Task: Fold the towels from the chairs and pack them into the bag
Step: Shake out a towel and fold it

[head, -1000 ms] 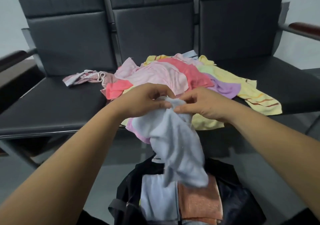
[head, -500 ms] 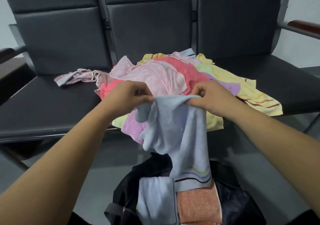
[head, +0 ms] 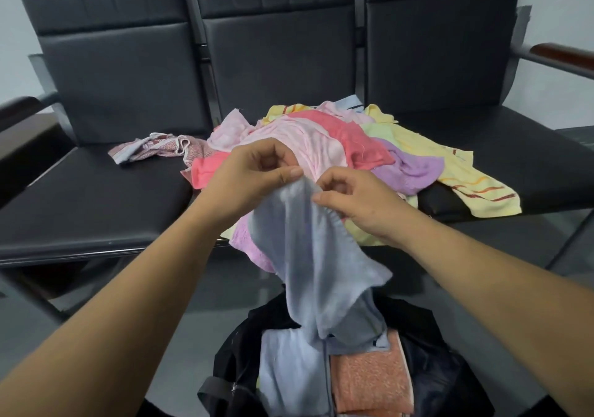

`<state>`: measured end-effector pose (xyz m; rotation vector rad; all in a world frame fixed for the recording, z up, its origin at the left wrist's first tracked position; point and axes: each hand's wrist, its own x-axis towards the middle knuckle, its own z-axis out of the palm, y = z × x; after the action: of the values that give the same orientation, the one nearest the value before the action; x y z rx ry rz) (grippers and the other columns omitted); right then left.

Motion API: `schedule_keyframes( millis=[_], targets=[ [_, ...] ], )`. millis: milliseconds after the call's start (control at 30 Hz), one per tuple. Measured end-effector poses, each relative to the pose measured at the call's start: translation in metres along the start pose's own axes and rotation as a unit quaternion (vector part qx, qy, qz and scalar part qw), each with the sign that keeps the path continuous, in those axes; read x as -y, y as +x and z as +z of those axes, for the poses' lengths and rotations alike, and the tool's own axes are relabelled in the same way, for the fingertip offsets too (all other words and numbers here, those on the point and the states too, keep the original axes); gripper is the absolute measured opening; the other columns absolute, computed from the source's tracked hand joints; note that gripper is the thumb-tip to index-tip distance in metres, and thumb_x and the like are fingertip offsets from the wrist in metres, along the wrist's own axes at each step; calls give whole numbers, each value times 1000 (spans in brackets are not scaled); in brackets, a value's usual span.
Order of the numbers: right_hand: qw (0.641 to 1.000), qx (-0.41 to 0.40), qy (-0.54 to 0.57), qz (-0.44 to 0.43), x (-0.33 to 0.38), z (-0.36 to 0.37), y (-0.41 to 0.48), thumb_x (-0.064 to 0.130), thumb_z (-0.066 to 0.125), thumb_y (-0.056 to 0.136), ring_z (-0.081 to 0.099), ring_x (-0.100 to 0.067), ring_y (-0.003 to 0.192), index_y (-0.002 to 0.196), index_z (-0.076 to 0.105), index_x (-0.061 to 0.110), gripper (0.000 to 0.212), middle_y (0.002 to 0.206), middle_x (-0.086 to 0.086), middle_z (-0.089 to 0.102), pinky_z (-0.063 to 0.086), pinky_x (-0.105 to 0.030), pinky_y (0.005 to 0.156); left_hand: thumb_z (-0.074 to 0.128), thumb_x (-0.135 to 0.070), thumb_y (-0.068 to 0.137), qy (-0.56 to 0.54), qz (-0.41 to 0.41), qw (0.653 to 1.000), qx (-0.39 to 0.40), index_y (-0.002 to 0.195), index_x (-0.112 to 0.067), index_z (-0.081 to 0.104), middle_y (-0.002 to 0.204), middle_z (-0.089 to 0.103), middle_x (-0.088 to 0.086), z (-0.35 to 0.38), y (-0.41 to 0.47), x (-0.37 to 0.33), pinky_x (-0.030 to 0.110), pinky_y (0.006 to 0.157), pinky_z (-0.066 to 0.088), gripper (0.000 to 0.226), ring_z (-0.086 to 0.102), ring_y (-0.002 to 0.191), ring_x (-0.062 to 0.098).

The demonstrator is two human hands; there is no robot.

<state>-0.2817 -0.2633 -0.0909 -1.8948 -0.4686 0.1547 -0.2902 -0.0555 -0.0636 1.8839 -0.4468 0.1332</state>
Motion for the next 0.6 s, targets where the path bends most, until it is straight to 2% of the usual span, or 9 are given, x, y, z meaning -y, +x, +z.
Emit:
schedule_keyframes(
  millis=[100,167,200,233,300,333,400,500,600],
  targets=[
    [999,-54,3,3,4,-4,4,15,63,99,40,-15,64,86,58,18,14,65,-2,47,30,-31,60,72,-7,91,45,-38,996,60,99,-10,70,85,71,-6,-9,0,-2,15,76,50,9,63,79,1],
    [998,-68,-7,-13,6,-10,6,17,64,99,39,-18,65,89,59,15,11,67,-9,48,29,-29,56,73,-21,92,213,-61,968,115,86,-26,71,72,65,-20,-16,1,-1,16,66,43,8,55,68,-6],
    [998,-60,-31,-19,7,-13,6,19,66,98,41,-17,64,90,61,15,10,68,-12,49,33,-28,55,72,-27,93,278,-70,951,119,76,-32,68,62,58,-22,-20,1,2,15,60,37,18,50,62,-4],
    [997,-42,-62,-22,7,-17,6,22,69,96,44,-17,63,92,64,16,10,68,-14,51,37,-23,55,72,-30,93,293,-80,947,105,70,-32,66,59,55,-20,-23,1,3,15,59,35,24,47,59,-3],
    [990,17,-137,-15,3,-24,7,27,76,91,50,-13,65,93,68,20,11,75,-13,60,40,-16,58,72,-31,93,244,-85,964,56,76,-25,73,69,65,-10,-31,0,4,17,67,40,18,53,67,-3],
    [982,44,-184,-5,0,-29,8,29,78,89,53,-12,68,92,69,21,12,79,-8,64,40,-18,61,72,-31,93,225,-84,970,33,81,-22,75,78,70,-2,-35,-1,4,23,73,43,15,57,73,1],
    [957,78,-278,17,-9,-39,11,27,77,88,48,-13,66,78,64,18,19,73,0,59,35,-26,60,72,-31,93,218,-91,972,-5,86,-20,76,85,73,2,-43,-2,7,29,78,45,14,60,78,6],
    [935,59,-344,65,-23,-59,15,19,73,89,34,-15,60,62,44,16,40,63,0,39,24,-31,55,72,-34,93,259,-103,959,-53,80,-25,75,71,68,-12,-56,-2,18,29,71,43,16,58,72,7],
    [953,-11,-286,96,-32,-75,13,20,74,91,43,-13,57,65,58,13,31,62,2,49,33,-29,55,70,-34,94,368,-125,918,-71,79,-25,70,69,61,-5,-62,-4,32,32,64,39,18,53,72,16]
  ],
)
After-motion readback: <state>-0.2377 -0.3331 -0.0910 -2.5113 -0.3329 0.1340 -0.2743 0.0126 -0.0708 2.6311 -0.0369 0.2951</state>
